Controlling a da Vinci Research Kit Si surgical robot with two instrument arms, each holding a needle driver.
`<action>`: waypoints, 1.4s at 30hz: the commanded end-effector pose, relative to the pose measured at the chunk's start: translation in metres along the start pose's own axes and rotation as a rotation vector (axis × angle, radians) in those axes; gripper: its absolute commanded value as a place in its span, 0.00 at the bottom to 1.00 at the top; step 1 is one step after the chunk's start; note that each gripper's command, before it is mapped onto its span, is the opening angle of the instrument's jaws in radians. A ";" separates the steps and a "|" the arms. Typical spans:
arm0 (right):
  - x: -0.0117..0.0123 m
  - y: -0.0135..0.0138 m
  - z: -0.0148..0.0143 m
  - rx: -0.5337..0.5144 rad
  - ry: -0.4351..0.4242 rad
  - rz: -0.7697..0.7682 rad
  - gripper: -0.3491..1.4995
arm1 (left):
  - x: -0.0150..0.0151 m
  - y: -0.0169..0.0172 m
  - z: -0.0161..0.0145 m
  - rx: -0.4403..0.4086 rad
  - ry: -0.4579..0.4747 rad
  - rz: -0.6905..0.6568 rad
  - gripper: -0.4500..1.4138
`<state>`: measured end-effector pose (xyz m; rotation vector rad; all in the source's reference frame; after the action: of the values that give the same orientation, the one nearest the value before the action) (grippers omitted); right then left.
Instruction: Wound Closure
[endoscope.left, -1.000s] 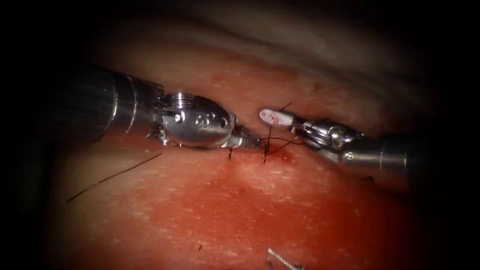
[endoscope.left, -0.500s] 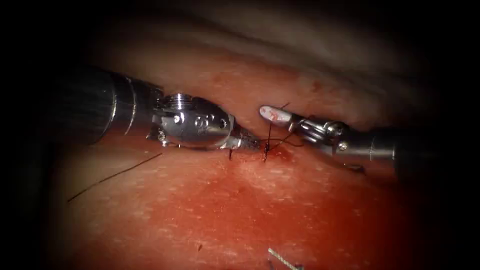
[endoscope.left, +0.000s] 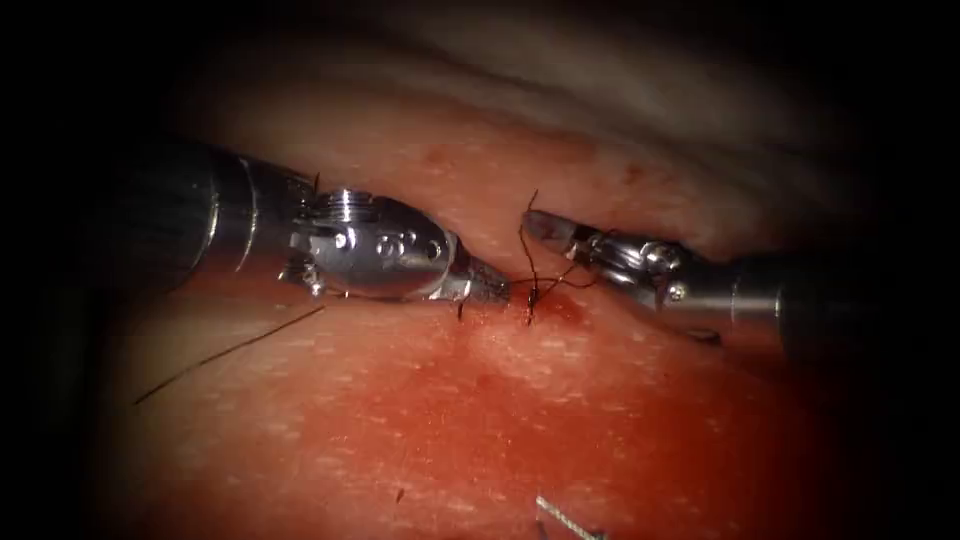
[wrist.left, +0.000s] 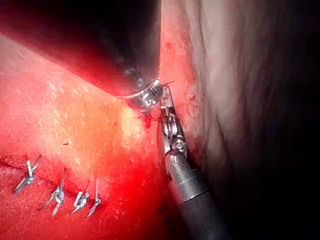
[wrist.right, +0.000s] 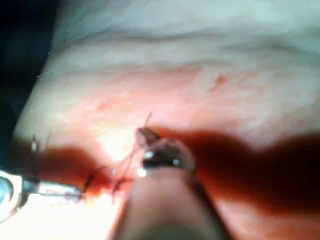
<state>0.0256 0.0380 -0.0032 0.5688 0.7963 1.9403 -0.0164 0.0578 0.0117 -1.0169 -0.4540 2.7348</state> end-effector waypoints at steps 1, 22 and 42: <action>-0.0006 0.0000 0.0006 -0.006 0.001 -0.022 0.00 | -0.0002 0.0002 0.0008 -0.002 0.000 0.000 0.05; 0.0013 -0.0016 -0.0001 0.096 0.071 -0.048 0.83 | -0.0013 0.0000 0.0000 0.012 -0.013 -0.005 0.05; -0.0008 -0.0015 0.0006 0.131 -0.006 0.018 0.79 | -0.0013 0.0000 -0.0003 0.008 -0.015 -0.004 0.05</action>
<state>0.0263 0.0379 -0.0045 0.6604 0.9190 1.9147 -0.0148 0.0579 0.0117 -0.9921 -0.4427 2.7409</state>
